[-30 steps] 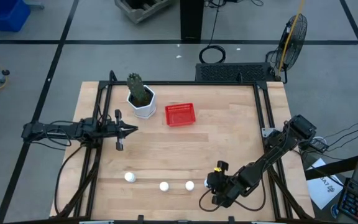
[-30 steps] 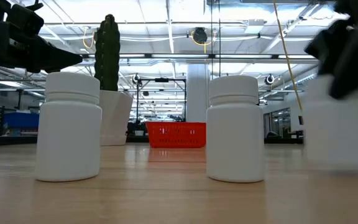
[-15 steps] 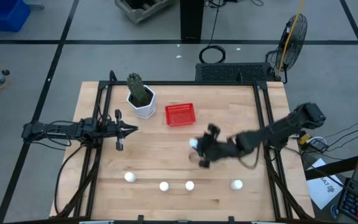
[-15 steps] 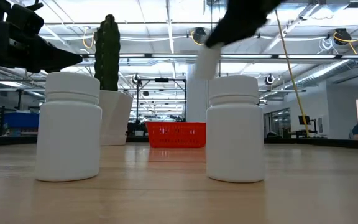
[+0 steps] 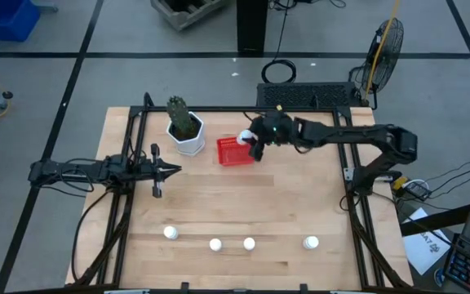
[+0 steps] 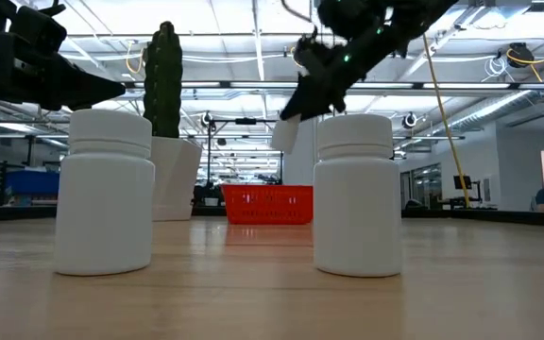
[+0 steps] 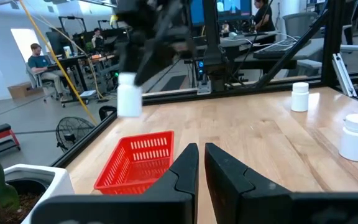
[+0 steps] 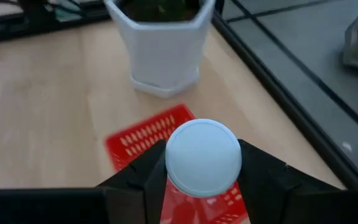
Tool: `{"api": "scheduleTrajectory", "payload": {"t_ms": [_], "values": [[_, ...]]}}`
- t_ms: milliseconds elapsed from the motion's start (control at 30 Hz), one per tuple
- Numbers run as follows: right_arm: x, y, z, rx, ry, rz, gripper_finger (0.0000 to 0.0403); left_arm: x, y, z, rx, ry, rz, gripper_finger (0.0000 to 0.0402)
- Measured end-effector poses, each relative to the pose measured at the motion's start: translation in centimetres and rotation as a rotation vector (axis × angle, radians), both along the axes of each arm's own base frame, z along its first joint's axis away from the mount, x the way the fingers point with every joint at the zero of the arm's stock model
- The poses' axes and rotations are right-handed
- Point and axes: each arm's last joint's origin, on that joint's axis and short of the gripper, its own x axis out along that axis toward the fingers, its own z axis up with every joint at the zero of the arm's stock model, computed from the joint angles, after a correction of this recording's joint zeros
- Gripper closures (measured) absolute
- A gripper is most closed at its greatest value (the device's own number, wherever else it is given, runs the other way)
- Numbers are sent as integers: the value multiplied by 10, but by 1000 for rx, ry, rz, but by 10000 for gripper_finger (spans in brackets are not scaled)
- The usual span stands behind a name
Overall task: Pick and place pill bottles into a basket
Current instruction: Put the white pill bottle into the red bin
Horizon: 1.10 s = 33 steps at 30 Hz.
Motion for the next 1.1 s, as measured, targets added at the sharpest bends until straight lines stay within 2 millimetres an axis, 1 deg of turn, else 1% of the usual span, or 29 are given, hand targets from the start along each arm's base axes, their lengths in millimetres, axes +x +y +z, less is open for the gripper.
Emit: {"api": "scheduleTrajectory", "payload": {"t_ms": [100, 200, 367, 467, 600, 800, 900, 1100], "values": [[6, -10, -11, 14, 43, -15, 250, 0, 0, 0, 0, 0, 0, 366], [20, -17, -14, 11, 65, -12, 246, 0, 0, 0, 0, 0, 0, 366], [39, -20, -29, 46, 230, -16, 250, 0, 0, 0, 0, 0, 0, 366], [43, -22, -31, 53, 240, -27, 250, 0, 0, 0, 0, 0, 0, 366], [40, -21, -37, 80, 270, -45, 246, 0, 0, 0, 0, 0, 0, 366], [36, -17, -50, 107, 283, -57, 250, 0, 0, 0, 0, 0, 0, 366], [37, -17, -59, 104, 263, -60, 245, 0, 0, 0, 0, 0, 0, 366], [30, -20, -71, 108, 267, -73, 248, 0, 0, 0, 0, 0, 0, 366]]}}
